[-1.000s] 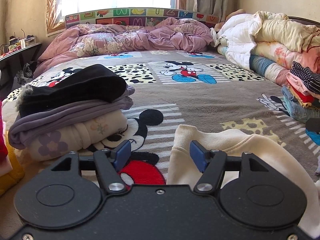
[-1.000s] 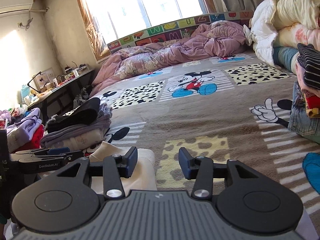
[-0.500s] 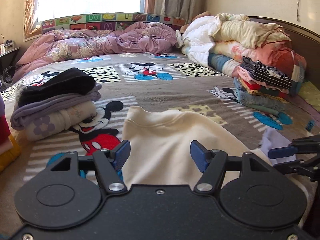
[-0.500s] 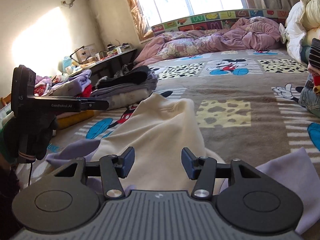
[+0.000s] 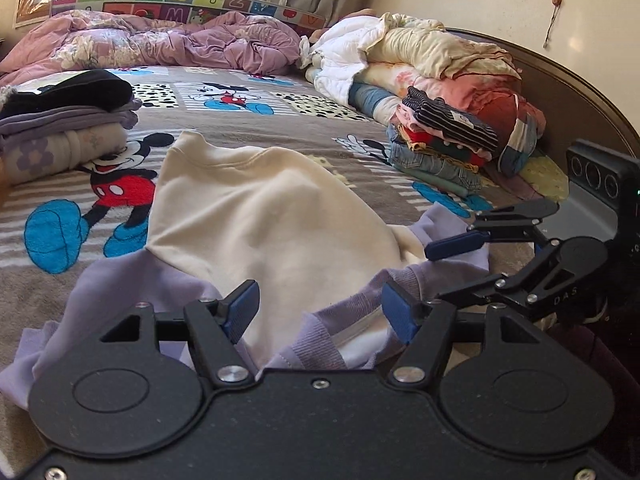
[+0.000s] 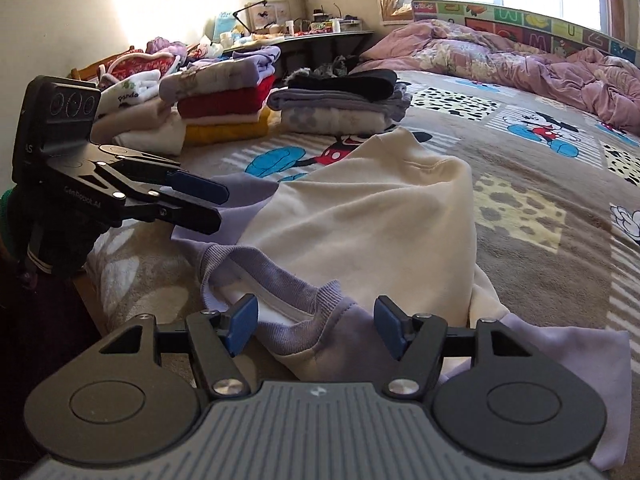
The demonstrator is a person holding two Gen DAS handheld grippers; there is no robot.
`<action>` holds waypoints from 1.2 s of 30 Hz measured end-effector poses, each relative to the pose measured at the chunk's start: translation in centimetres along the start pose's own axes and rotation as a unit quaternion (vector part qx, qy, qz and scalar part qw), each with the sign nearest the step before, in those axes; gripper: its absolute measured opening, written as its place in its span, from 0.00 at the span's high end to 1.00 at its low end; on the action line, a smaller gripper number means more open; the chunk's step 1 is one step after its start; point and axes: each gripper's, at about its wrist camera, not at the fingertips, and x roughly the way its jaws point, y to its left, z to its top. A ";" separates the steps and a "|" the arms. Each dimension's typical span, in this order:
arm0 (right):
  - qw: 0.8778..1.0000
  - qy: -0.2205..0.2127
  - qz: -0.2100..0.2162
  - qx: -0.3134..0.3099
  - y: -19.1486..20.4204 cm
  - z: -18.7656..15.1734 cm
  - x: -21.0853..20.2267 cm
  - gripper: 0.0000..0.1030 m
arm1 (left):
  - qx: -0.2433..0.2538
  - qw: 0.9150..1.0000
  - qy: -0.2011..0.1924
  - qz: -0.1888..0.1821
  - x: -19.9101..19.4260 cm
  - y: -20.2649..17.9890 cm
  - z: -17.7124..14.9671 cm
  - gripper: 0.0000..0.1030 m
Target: Fold clothes
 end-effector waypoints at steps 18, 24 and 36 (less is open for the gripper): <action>0.999 0.036 -0.016 -0.027 0.0 0.1 2.5 0.85 | 0.011 0.999 0.033 0.015 1.4 -0.1 -2.3 0.85; 0.999 -0.004 -0.025 -0.040 1.2 -0.7 0.3 0.87 | 0.026 0.999 0.017 0.019 0.2 -1.1 -2.6 0.89; 0.990 -0.030 -0.052 -0.127 5.7 -3.8 -2.5 0.87 | 0.137 0.989 -0.002 0.047 -2.1 -4.8 -5.3 0.90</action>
